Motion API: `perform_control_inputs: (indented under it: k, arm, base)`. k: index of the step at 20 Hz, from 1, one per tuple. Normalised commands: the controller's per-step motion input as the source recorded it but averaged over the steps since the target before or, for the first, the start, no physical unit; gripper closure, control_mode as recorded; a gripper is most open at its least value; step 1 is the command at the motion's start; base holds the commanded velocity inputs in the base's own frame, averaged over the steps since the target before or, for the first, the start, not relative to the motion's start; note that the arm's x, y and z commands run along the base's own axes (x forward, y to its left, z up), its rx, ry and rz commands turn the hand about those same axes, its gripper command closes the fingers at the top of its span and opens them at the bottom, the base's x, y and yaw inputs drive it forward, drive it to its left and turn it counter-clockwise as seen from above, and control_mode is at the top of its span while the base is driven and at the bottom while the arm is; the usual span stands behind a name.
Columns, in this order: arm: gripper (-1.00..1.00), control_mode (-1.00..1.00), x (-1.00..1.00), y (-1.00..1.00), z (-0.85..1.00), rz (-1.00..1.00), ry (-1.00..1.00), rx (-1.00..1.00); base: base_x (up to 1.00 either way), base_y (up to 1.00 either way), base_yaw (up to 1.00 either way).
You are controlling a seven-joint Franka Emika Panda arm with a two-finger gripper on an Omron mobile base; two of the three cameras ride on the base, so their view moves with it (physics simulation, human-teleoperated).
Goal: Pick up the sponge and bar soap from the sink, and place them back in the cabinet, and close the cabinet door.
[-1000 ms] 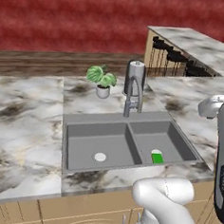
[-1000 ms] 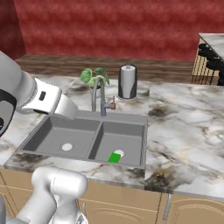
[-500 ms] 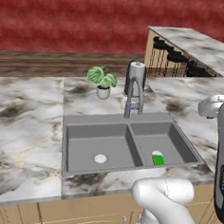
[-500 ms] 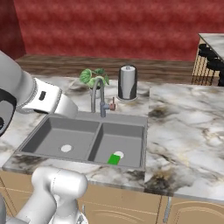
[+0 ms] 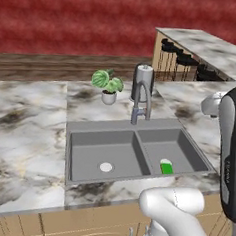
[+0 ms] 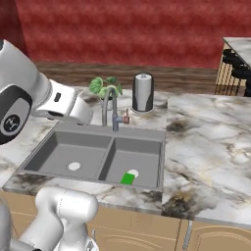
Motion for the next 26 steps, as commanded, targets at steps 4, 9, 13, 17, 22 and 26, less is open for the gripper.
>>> perform_control_inputs:
  k: [4,9,13,17,22,26]
  arm:
    - [-1.0,-1.0,0.7,0.0,-0.11,0.0,0.03,0.01]
    - [-1.0,-1.0,0.55,-0.03,-0.28,0.0,0.03,0.07]
    - [-1.0,-1.0,0.4,-0.17,-0.37,0.0,0.05,0.1]
    - [-1.0,-1.0,0.24,-0.19,-0.37,0.0,0.06,0.06]
    - [-1.0,-1.0,0.07,-0.2,-0.4,0.01,0.06,0.0]
    - [-1.0,-1.0,0.06,-0.09,-0.43,0.01,0.04,0.0]
  base:
    - [0.0,0.0,0.0]
    - [0.0,0.0,0.0]
    - [0.0,0.0,0.0]
    - [0.0,0.0,0.0]
    - [0.0,0.0,0.0]
    - [0.0,0.0,0.0]
